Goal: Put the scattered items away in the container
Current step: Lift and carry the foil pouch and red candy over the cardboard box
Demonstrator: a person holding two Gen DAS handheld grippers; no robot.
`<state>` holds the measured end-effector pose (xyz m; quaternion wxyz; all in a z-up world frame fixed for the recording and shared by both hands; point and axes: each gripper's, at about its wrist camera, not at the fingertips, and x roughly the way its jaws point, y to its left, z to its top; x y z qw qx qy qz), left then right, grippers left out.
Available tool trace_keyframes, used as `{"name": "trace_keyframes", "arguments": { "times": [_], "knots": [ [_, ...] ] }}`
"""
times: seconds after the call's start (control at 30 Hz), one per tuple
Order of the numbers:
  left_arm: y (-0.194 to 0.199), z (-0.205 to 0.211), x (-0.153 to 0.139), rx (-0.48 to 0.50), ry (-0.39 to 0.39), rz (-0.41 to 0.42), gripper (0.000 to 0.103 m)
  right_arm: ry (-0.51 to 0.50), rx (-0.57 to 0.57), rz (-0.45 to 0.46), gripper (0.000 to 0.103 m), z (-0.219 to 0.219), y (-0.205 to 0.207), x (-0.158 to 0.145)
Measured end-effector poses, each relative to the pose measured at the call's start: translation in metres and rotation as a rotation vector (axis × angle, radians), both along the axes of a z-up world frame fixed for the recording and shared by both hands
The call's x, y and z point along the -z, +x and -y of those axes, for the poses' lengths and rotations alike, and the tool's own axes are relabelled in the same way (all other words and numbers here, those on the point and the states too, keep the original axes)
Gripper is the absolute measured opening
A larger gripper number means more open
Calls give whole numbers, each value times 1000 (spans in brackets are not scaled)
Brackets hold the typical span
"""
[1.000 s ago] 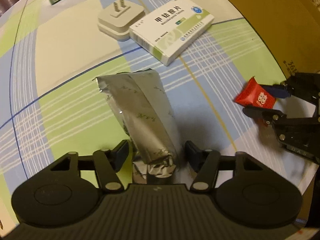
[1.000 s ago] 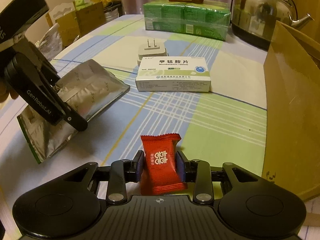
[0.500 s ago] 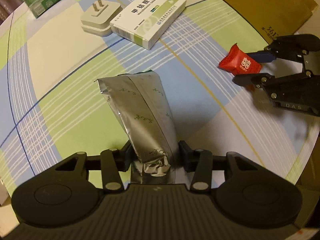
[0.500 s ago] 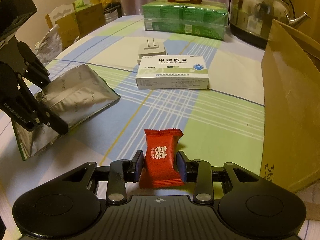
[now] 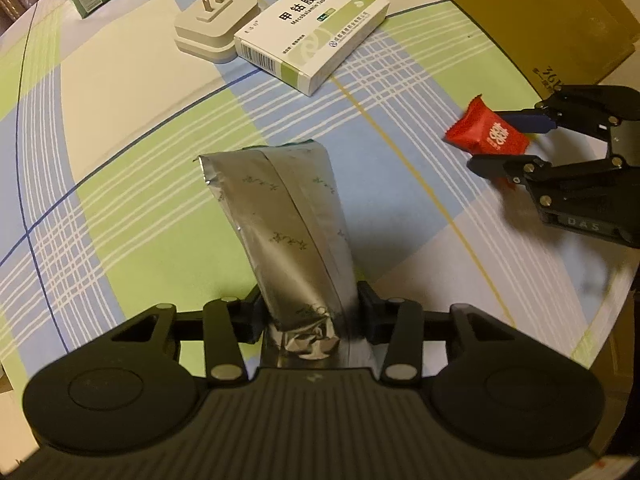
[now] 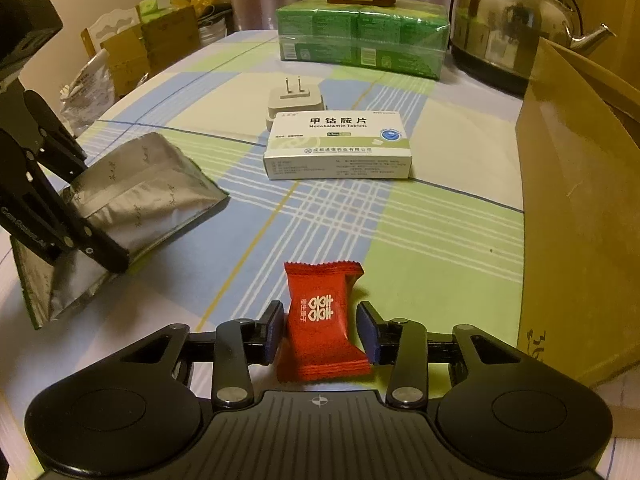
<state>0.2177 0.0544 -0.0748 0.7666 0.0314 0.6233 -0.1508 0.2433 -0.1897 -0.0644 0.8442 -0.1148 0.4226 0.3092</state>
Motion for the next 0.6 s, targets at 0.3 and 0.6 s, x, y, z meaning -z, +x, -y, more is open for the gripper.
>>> {"name": "trace_keyframes", "arguments": {
  "times": [0.3,0.6],
  "knots": [
    [-16,0,-13,4,-5,20,39,26,19,13,24,8,-14,-10],
    [-26,9,-33,7,-11,51,39,44,36,39,24,15,-29,-32]
  ]
}}
